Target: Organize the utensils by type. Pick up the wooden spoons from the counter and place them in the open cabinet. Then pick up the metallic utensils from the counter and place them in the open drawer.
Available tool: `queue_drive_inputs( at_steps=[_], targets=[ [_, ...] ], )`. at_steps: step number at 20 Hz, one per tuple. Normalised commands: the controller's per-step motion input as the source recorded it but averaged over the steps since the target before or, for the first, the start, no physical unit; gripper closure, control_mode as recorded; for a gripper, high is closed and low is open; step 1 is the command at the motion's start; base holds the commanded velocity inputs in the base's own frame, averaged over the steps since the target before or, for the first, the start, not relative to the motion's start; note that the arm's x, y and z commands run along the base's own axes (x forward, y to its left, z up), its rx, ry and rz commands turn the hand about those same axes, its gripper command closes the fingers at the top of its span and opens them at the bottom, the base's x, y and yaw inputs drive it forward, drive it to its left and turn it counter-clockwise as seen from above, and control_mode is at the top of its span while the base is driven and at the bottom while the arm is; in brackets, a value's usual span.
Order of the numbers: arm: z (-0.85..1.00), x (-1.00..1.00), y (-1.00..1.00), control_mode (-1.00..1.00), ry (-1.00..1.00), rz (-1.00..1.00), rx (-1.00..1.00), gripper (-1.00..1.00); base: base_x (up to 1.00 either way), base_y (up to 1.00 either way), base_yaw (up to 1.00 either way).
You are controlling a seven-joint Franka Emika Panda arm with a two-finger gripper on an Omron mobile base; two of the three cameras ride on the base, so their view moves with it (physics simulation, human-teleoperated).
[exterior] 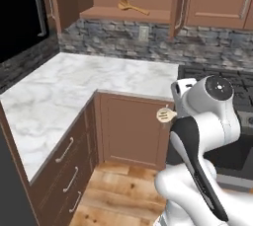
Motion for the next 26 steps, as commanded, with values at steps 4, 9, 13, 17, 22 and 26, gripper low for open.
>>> queue_drive_inputs(
  at_steps=[4,9,13,17,22,26],
  targets=[
    [0.0,0.0,0.0,1.0,0.0,0.0,0.0,1.0,0.75,0.44,-0.3],
    [0.0,0.0,0.0,1.0,0.0,0.0,0.0,1.0,0.74,0.16,-0.2],
    [0.0,0.0,0.0,1.0,0.0,0.0,0.0,1.0,0.64,0.09,-0.05],
    [0.0,0.0,0.0,1.0,0.0,0.0,0.0,1.0,0.66,0.27,0.01],
    [0.0,0.0,0.0,1.0,0.0,0.0,0.0,1.0,0.69,0.36,0.01],
    [0.0,0.0,0.0,1.0,0.0,0.0,0.0,1.0,0.68,0.43,-0.02]
  ],
)
